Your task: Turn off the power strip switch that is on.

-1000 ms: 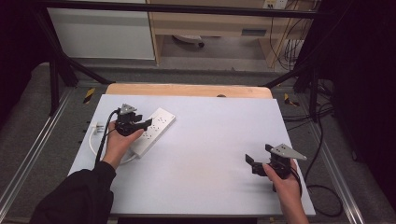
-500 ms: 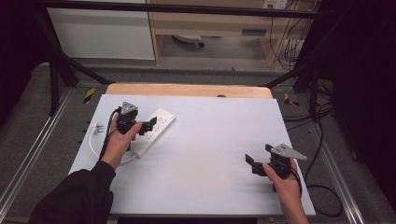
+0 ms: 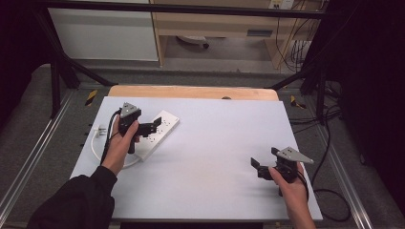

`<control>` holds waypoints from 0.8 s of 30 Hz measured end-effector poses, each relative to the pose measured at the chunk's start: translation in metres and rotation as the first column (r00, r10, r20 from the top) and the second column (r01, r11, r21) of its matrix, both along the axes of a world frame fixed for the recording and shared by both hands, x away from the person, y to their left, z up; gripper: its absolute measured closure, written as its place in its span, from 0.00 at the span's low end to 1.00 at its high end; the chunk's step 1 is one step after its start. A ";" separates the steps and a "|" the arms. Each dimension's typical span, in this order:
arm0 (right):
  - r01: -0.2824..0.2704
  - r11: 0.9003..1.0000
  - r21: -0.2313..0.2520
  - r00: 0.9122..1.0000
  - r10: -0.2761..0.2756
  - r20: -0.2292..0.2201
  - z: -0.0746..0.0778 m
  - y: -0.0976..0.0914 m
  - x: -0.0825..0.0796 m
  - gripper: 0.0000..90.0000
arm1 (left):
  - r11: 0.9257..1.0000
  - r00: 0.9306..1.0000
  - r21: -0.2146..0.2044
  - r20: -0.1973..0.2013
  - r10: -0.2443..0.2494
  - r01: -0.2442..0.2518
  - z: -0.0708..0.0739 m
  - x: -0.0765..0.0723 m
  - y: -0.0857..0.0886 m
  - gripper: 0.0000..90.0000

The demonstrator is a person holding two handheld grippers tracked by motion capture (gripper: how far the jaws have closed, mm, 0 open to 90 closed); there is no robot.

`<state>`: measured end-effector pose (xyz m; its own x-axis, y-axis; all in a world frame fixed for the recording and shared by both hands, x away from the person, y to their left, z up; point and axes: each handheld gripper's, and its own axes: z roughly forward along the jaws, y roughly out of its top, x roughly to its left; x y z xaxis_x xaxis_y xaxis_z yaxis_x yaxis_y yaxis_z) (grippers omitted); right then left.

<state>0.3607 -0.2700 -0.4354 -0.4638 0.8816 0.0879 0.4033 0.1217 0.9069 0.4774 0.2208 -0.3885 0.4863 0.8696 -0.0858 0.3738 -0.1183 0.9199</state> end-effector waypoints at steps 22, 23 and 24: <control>-0.005 1.000 0.022 1.000 0.005 0.000 0.001 -0.001 0.001 0.02 | 0.996 0.997 -0.072 0.063 -0.046 0.051 0.033 -0.043 0.003 0.07; -0.006 1.000 0.023 1.000 0.006 0.000 0.000 -0.001 0.001 0.02 | 0.996 0.997 -0.071 0.066 -0.048 0.052 0.034 -0.045 0.004 0.07; -0.007 1.000 0.023 1.000 0.007 0.000 0.000 -0.001 0.001 0.02 | 0.996 0.996 -0.068 0.069 -0.050 0.054 0.035 -0.048 0.004 0.07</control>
